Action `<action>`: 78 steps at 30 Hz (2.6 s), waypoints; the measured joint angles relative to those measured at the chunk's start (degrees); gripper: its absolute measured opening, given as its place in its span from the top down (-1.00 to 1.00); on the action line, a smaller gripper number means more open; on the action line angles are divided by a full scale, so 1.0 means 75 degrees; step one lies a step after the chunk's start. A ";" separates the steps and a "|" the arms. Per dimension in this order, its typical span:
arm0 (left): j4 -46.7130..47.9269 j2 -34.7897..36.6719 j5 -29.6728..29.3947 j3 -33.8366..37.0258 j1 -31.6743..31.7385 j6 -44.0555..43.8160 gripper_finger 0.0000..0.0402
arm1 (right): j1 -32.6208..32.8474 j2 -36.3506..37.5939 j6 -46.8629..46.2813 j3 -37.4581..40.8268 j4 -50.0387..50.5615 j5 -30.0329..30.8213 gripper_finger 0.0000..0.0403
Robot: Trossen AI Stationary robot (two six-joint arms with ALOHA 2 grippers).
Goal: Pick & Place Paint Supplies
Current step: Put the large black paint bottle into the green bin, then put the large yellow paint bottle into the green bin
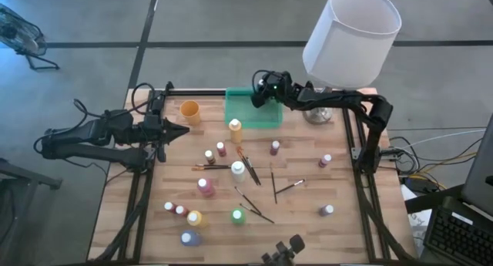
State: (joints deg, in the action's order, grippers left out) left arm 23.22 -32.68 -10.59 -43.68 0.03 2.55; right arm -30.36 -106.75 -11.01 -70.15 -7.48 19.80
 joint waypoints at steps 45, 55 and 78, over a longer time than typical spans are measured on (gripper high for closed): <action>0.0000 0.0001 0.0000 0.0000 0.0000 0.0000 0.88 | 0.0969 0.1557 0.0884 0.0001 0.0175 -0.0106 0.15; 0.0000 0.0001 -0.0001 0.0000 -0.0002 0.0000 0.88 | 0.2610 0.2730 0.1103 0.0004 0.2686 -0.0176 0.50; 0.0000 -0.0001 -0.0001 0.0000 -0.0002 0.0000 0.88 | 0.4369 0.7837 0.0082 0.2614 0.4727 -0.1651 0.96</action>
State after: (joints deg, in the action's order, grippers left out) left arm 23.22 -32.69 -10.60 -43.68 0.02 2.55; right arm 2.40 -47.97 -10.39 -50.55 27.97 7.42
